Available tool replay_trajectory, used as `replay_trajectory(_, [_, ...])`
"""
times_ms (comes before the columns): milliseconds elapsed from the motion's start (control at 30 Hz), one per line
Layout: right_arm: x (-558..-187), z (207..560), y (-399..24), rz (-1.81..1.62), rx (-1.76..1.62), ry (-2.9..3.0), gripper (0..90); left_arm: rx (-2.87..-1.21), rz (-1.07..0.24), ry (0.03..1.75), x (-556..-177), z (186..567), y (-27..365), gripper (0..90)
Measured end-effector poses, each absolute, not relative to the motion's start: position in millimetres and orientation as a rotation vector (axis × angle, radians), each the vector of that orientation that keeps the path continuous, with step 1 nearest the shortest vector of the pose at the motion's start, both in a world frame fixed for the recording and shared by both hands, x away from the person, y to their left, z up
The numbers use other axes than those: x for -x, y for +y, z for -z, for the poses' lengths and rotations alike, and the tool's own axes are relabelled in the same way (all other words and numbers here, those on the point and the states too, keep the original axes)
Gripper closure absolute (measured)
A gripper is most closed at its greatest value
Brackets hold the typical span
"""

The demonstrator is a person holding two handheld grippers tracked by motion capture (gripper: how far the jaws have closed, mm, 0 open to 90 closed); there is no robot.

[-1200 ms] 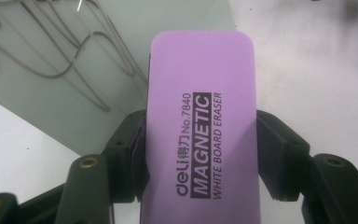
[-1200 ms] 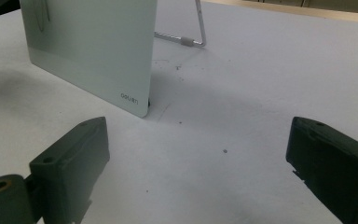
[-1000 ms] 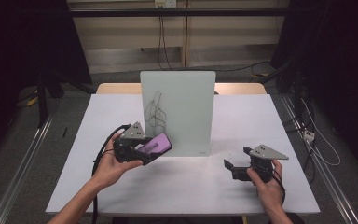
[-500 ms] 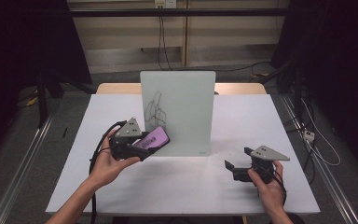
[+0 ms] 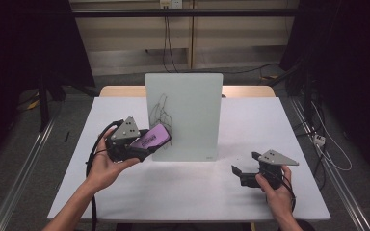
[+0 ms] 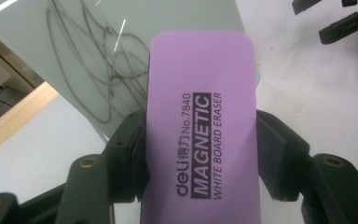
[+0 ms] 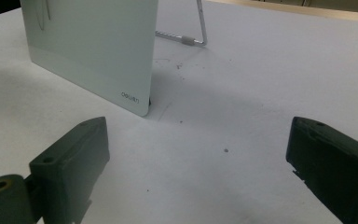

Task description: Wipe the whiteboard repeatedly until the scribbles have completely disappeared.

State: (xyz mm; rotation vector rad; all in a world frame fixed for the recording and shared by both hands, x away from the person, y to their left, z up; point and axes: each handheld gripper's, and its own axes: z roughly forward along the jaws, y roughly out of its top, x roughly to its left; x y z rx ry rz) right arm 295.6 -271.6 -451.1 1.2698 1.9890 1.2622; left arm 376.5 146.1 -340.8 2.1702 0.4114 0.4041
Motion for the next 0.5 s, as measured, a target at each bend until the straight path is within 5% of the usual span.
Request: replay_trajectory(500, [-296,451,-271,-1.262,-1.277,1.985,6.0,-2.151,-0.494,0.377,-395,313,139,41.0])
